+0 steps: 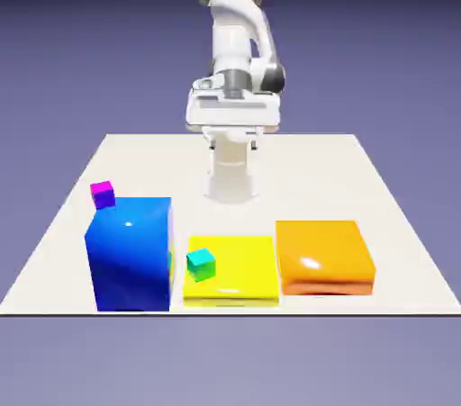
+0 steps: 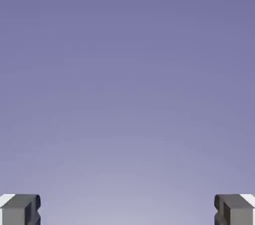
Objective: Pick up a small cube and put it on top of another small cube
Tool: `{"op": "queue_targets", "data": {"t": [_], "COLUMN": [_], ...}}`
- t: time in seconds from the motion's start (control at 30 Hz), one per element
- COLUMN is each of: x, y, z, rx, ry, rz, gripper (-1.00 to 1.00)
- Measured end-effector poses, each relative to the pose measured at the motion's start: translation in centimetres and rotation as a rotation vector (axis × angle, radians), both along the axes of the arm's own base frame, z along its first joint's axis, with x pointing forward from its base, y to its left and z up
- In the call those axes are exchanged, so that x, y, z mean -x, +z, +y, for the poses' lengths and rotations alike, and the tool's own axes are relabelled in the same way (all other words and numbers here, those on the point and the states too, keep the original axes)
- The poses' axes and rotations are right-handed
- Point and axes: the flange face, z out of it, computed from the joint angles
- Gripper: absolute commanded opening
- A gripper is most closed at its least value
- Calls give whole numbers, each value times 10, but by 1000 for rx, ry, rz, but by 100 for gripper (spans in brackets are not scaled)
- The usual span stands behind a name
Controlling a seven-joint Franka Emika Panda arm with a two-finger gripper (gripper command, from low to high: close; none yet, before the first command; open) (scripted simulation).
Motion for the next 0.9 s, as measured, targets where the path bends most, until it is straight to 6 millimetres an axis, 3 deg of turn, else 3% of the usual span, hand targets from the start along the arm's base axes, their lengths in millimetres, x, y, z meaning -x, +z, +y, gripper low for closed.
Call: {"op": "queue_targets", "data": {"t": [0.27, 0.53, 0.8, 0.9], "x": [-51, -80, -74, -45], "y": [-23, -63, -79, -100], "z": [-61, -160, -273, -329], "rx": [247, 474, 620, 577], "ry": [244, 471, 675, 565], "rz": [278, 656, 1118, 1294], "gripper": [0, 0, 0, 0]}}
